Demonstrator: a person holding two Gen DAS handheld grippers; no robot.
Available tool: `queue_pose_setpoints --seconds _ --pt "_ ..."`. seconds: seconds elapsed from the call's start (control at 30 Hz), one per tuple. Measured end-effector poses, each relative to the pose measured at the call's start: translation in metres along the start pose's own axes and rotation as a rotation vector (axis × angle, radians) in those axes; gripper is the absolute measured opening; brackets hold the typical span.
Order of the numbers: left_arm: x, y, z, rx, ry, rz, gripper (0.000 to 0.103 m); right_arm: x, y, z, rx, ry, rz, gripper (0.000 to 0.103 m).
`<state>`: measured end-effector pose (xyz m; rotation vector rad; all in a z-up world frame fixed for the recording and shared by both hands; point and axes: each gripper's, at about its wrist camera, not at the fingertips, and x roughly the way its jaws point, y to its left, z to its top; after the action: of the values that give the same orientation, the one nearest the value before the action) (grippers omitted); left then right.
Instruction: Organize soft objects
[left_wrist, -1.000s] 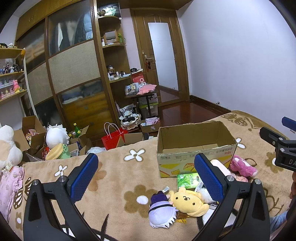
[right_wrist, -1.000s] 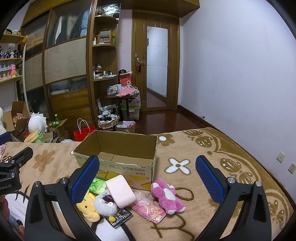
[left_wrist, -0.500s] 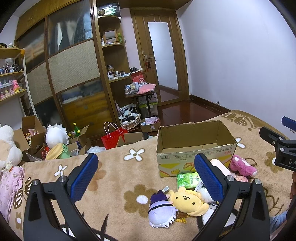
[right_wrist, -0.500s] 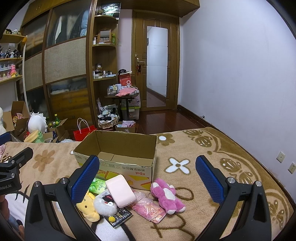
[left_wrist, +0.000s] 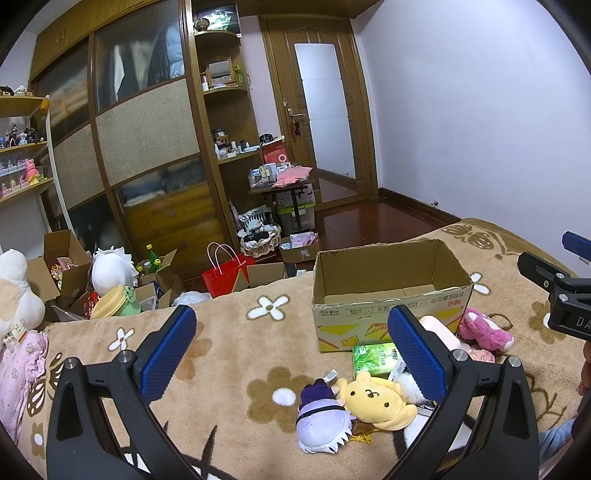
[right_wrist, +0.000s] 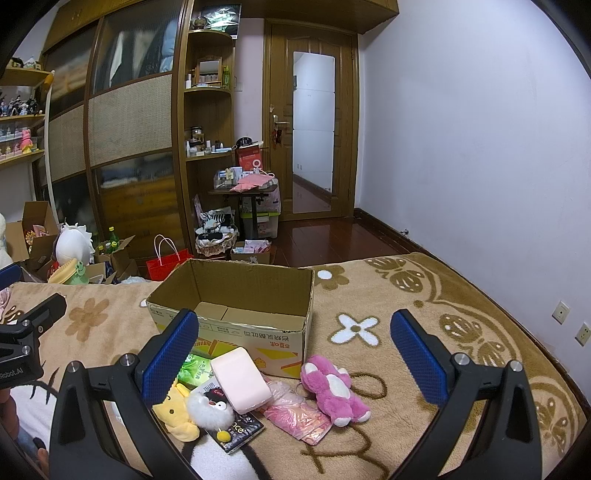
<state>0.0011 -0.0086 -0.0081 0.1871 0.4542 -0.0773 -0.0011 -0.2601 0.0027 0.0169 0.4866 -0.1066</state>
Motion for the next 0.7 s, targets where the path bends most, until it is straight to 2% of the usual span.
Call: queue_pose_setpoints --seconds 0.7 --pt "-0.0013 0.0023 -0.0028 -0.004 0.002 0.000 0.103 -0.0008 0.0001 0.0006 0.003 0.001 -0.002 0.103"
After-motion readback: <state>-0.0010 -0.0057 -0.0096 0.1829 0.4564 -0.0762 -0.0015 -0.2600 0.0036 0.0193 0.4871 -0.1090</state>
